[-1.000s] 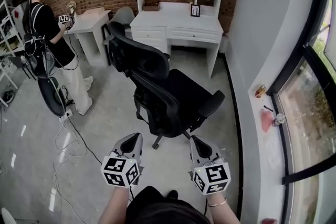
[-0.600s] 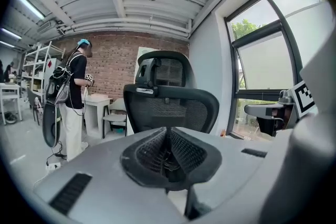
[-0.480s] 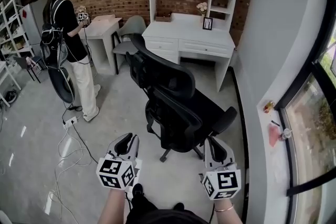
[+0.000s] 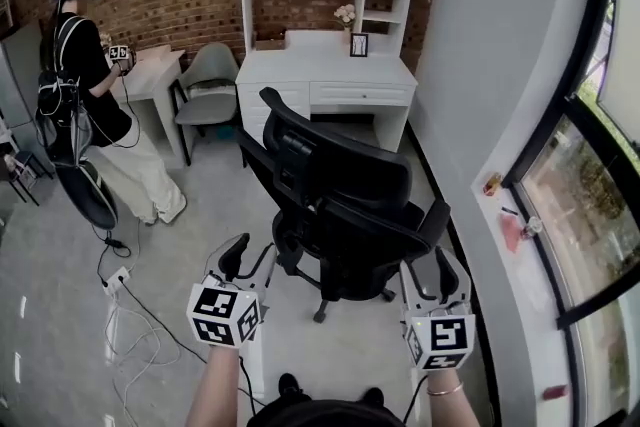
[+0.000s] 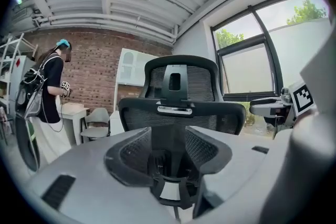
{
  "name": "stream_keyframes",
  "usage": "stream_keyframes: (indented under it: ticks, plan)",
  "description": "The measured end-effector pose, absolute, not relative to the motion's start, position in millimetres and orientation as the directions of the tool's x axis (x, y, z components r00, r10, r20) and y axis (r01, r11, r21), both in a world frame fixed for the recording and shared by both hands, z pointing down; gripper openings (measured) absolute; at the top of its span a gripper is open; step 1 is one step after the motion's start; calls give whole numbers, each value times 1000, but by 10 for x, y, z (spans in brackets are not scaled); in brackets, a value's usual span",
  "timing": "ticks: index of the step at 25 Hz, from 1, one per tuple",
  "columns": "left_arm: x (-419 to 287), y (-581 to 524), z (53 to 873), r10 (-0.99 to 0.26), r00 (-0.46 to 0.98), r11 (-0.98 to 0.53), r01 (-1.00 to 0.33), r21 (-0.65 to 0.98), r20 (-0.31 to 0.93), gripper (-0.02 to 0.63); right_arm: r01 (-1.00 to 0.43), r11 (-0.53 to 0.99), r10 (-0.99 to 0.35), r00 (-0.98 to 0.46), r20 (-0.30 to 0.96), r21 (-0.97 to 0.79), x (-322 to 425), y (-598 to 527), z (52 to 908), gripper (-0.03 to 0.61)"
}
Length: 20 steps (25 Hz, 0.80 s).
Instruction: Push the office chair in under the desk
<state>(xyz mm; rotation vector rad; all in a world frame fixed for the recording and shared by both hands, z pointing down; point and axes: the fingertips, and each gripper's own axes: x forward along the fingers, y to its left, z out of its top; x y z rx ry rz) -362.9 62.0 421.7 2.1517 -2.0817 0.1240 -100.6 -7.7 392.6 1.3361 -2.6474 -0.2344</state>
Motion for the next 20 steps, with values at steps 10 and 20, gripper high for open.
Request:
stream_keyframes:
  ticks: [10, 20]
  plan:
    - [-3949, 227, 3796, -968, 234, -235, -972, 0, 86, 229, -871, 388, -921, -357, 153, 300, -1126, -76, 4012, 279]
    - [-3686, -37, 3319, -930, 366, -366, -930, -26, 26, 272, -910, 294, -949, -241, 204, 293, -1099, -232, 4127, 324]
